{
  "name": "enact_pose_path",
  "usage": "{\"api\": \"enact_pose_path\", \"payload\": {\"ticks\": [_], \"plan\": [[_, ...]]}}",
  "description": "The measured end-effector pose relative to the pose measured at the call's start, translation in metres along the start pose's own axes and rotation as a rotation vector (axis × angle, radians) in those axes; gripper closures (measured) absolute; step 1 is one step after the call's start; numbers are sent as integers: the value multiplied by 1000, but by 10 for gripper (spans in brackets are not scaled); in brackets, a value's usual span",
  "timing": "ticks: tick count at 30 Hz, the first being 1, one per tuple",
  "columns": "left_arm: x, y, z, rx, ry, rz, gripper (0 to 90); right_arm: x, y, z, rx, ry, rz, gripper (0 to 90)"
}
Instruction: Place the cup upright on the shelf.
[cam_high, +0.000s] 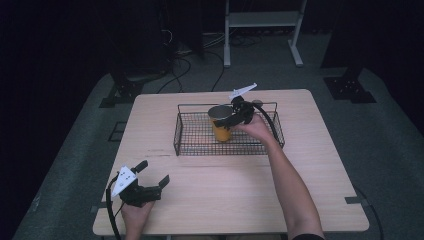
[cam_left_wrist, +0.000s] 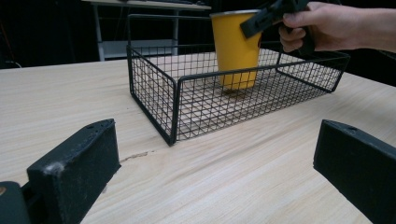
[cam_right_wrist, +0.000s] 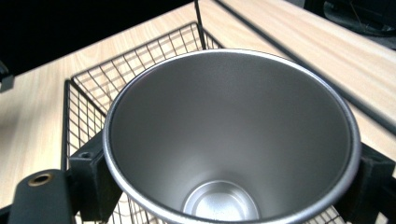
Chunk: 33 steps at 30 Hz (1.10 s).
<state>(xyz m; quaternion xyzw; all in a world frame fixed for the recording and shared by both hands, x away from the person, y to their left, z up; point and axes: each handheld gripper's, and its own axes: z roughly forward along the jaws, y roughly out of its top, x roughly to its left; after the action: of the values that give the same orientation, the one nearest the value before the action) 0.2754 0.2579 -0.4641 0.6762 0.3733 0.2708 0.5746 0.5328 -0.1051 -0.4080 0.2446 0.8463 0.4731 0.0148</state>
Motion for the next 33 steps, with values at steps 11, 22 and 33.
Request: {"api": "enact_pose_path", "payload": {"ticks": [11,22,33], "plan": [[0,0,0,2,1,2,0,4,-7,2,35,5,-25,126],[0,0,0,3,3,4,0,12,-9,-1,64,-24,-86,119],[0,0,0,4,2,5,0,15,-9,-3,77,-33,-101,61]]}}
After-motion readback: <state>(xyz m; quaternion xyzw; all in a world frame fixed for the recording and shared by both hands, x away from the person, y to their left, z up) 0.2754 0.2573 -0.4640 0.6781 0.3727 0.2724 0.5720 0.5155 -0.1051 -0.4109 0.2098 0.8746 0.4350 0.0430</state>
